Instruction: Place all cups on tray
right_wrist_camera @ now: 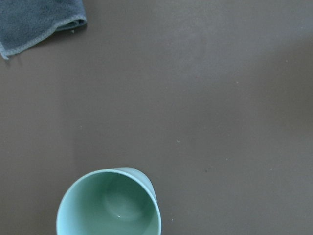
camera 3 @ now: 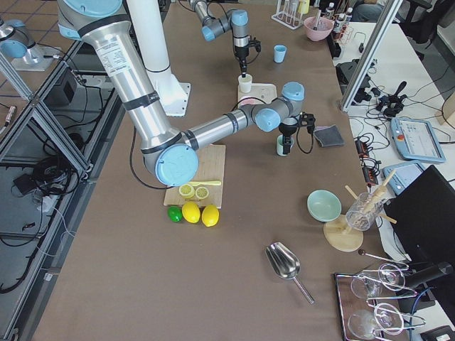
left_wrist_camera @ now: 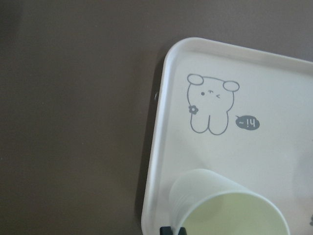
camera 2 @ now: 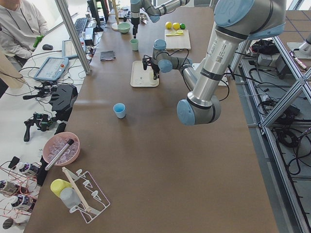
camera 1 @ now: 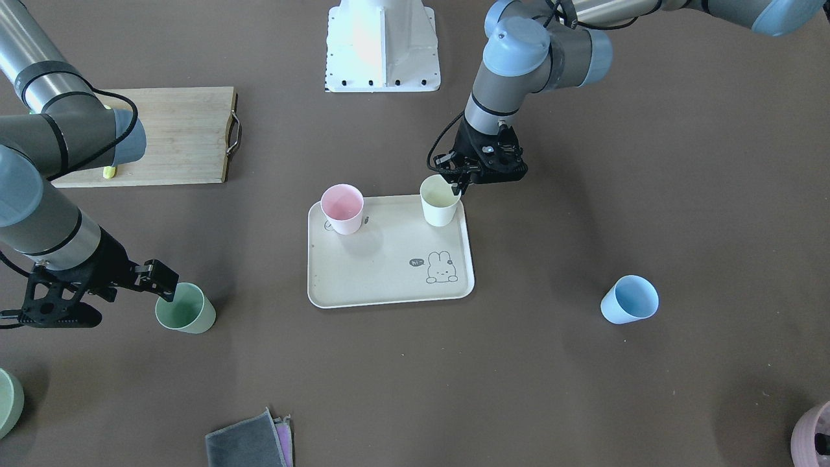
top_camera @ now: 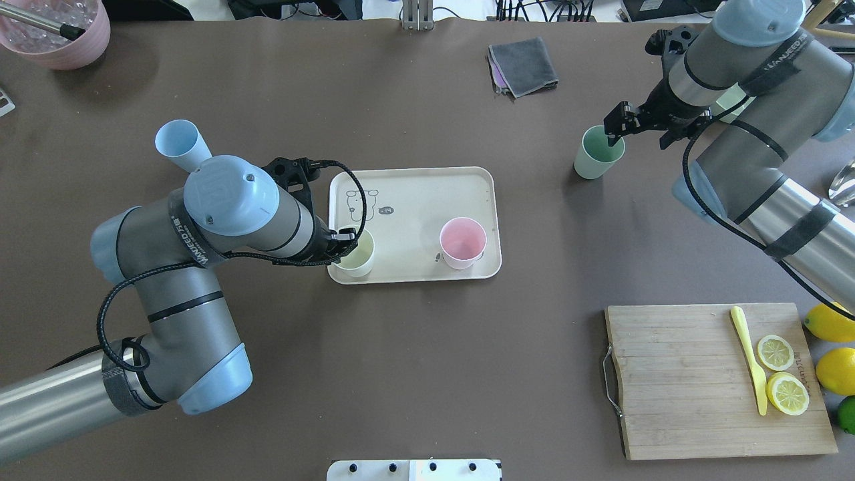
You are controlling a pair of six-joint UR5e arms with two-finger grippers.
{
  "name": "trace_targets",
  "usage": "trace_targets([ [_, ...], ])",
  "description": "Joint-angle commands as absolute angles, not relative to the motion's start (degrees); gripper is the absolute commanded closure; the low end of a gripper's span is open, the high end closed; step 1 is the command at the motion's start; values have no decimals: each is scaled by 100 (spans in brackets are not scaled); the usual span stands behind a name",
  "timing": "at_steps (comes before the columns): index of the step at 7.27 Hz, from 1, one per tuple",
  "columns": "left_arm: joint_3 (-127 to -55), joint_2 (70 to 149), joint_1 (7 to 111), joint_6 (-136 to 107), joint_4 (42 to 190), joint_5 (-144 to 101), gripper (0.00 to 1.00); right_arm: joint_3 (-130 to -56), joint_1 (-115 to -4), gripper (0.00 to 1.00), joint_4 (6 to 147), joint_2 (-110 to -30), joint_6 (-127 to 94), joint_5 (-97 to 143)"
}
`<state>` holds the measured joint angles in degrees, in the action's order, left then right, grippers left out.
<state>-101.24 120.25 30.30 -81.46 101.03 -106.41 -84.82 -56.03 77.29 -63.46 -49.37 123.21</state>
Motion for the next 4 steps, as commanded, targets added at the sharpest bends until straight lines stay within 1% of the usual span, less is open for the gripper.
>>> trace_targets([
  [1,-10369,11989,3101,-8121,10012,-10617,2,-8246,-5485,40,7717,-6328,-5001,12340],
  [3,-10878,11980,3636,-8060,9276,-10949,2,-8200,-5484,100,7734,-6206,-5010,12349],
  [4,-11011,11892,4030,-7642,9246,-11264,2,-8200,-5476,100,7752,-6092,-5018,12401],
])
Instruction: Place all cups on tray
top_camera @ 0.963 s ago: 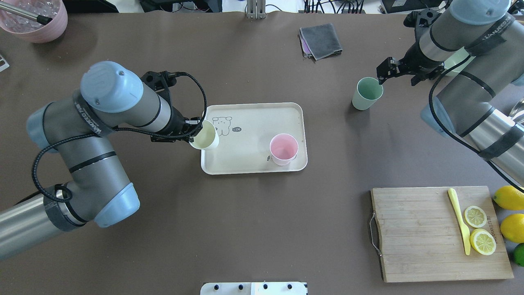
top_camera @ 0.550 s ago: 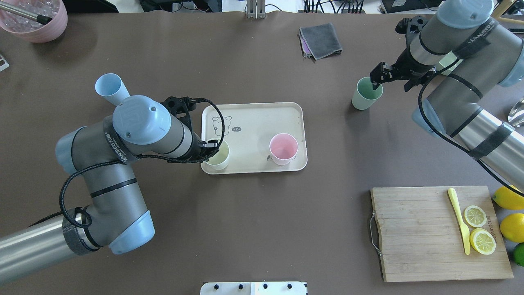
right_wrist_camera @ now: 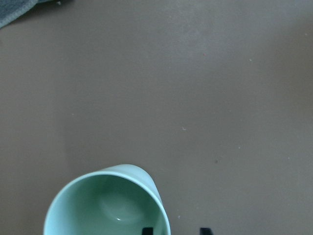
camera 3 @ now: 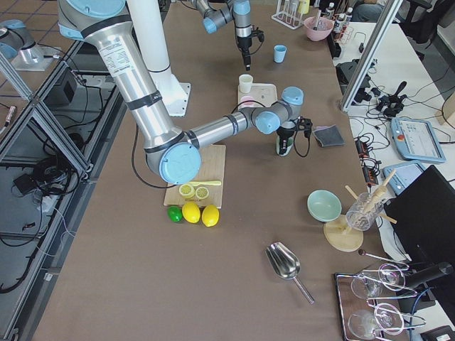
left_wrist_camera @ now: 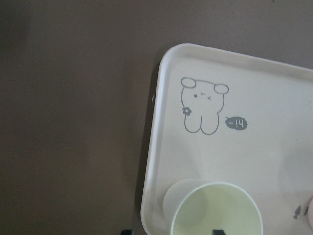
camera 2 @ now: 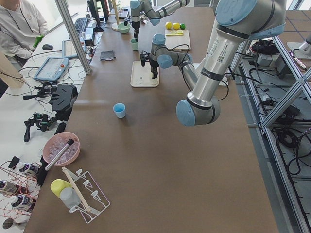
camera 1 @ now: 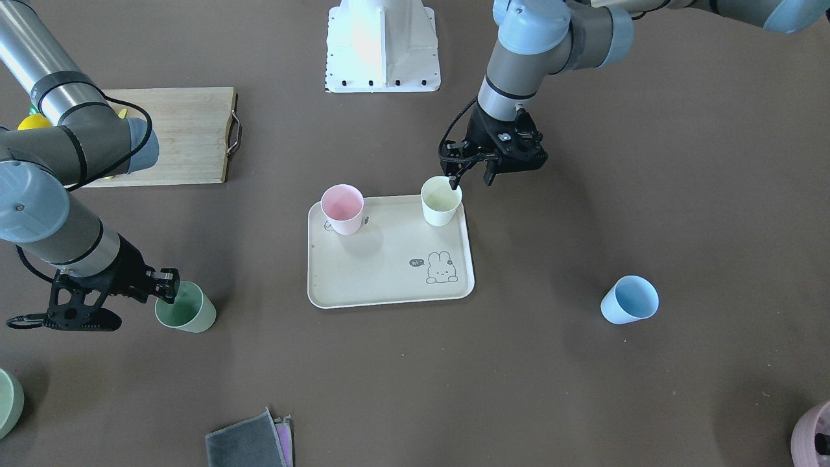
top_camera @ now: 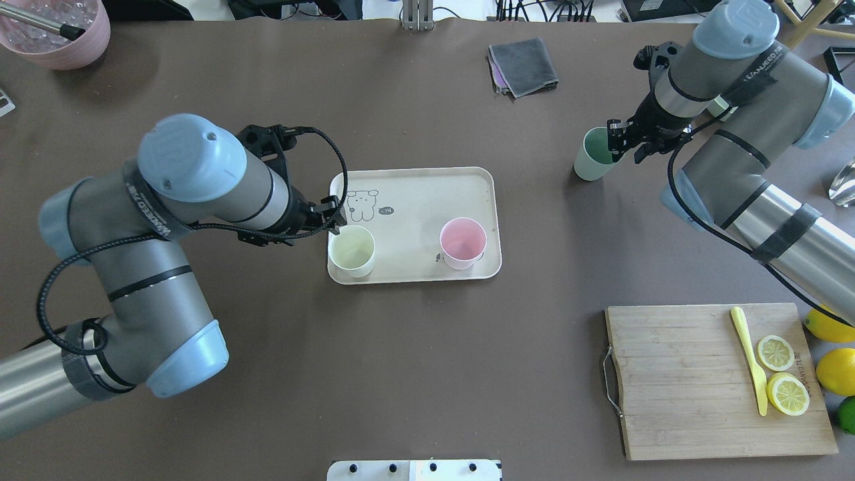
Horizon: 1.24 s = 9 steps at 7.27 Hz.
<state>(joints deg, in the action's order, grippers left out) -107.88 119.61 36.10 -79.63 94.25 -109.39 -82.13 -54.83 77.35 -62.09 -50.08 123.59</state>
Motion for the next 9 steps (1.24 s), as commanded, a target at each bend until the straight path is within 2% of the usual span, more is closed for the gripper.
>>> trace_targets([
  [1,-11065,11526,4365,-7063,9246,-11442,2,-8209,-5476,100,7778,-5856,-5227,12628],
  [2,-10961,11192,4612,-6127,9281,-11452,2,-8209,-5423,100,7787,-5601,-5482,12647],
  [5,-9848,11188,5482,-5107,9700,-11470,2,-8209,-4644,100,7726,-4810,-6939,12534],
  [8,-8879,11434,5651,-5168,10345,-11505,2,-8200,-4009,100,7734,-4728,-7145,11787],
  [9,-8738,11478,5651,-5177,10353,-11505,2,-8200,-3973,68,7726,-4729,-7137,11777],
])
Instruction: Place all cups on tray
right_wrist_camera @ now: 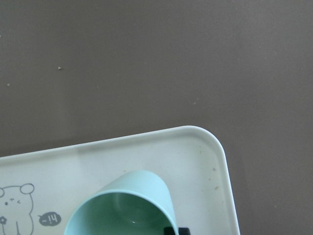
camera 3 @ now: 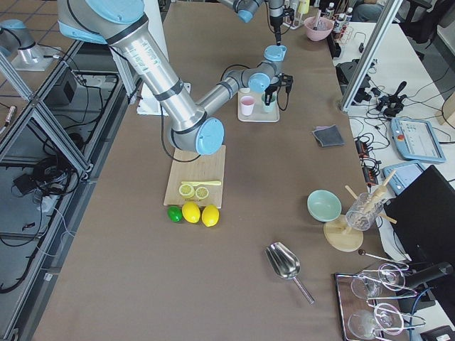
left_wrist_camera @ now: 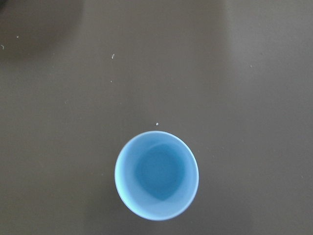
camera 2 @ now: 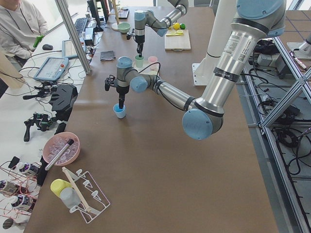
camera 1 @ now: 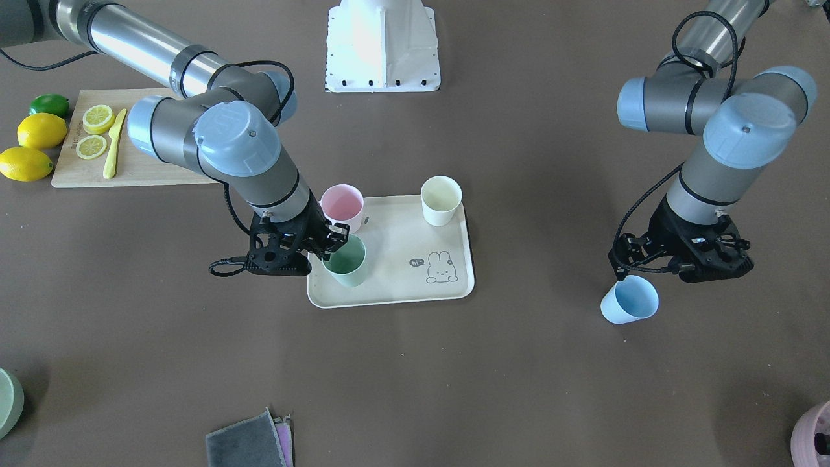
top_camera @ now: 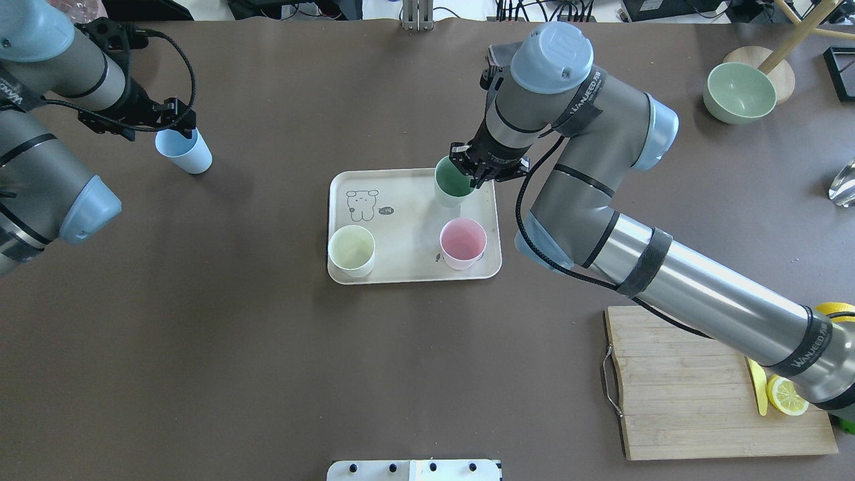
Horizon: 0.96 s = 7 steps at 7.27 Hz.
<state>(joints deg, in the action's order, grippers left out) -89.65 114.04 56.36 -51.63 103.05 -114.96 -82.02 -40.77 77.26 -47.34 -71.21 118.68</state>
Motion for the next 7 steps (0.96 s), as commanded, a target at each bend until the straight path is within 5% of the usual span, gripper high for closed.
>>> trace_targets([
  [1,-8580,11505,5651,-5168,10380,-11514,3,-8226,-3964,1,7726,-4720,-7137,11777],
  [3,-8063,11505,5660,-5177,10939,-11549,7,-8270,-3964,0,7717,-4702,-7146,11777],
  [4,-7920,11514,5651,-5246,11108,-11558,32,-8410,-3999,0,7734,-4676,-7154,11803],
  [5,-7919,11522,5643,-5386,11109,-11558,86,-8568,-4156,0,7787,-4676,-7128,11865],
  [6,-7928,11514,5651,-5388,11118,-11819,100,-8622,-4305,0,7796,-4719,-7076,12004],
  [7,-7997,11583,5660,-5405,11101,-12126,100,-8648,-4472,0,7796,-4755,-7058,12180],
])
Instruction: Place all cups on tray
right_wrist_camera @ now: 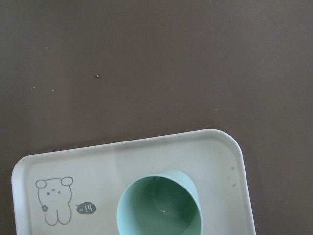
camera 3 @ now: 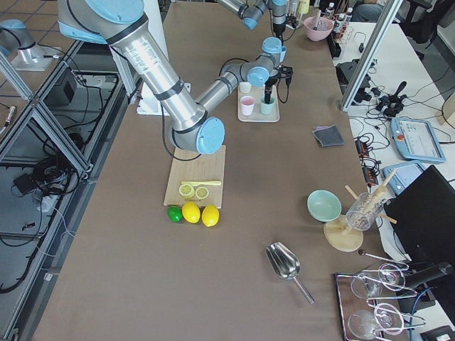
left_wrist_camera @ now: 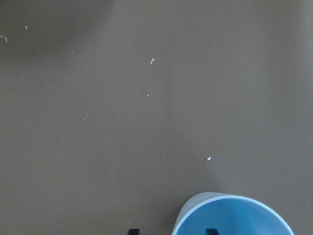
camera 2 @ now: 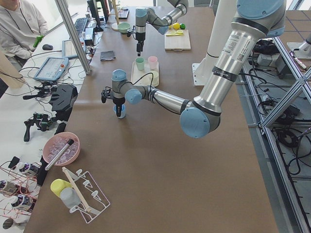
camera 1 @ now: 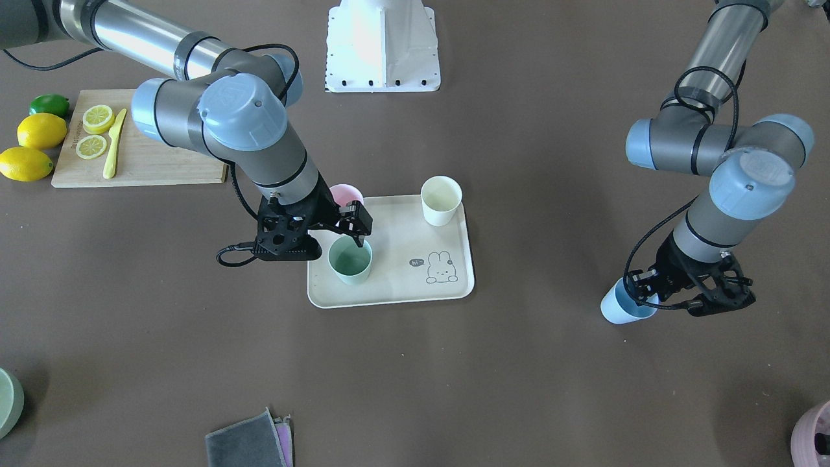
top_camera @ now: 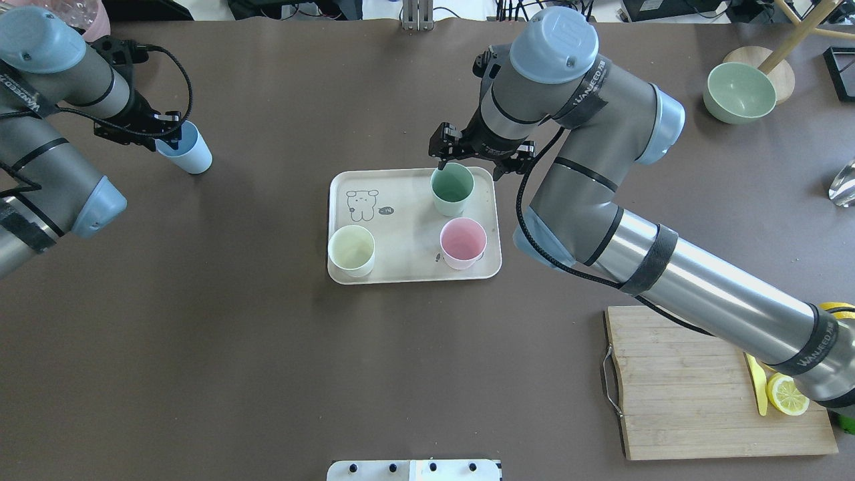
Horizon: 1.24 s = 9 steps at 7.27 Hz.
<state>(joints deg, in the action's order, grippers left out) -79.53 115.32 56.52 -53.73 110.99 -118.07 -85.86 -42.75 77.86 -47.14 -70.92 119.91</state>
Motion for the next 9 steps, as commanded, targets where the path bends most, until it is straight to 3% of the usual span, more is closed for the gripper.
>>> trace_targets([
  [1,-8172,11828,5643,-5771,11014,-12164,100,-8648,-4561,0,7796,-4859,-6979,12216],
  [4,-8901,12750,4979,-7088,9952,-12236,100,-9077,-4842,0,7778,-5604,-6575,12199],
  [6,-8686,13225,4205,-7444,9940,-11447,100,-9289,-5009,0,7787,-5992,-6198,12217],
  [9,-8369,13456,3903,-7506,9993,-11338,100,-9413,-5080,0,7787,-6196,-6144,12226],
])
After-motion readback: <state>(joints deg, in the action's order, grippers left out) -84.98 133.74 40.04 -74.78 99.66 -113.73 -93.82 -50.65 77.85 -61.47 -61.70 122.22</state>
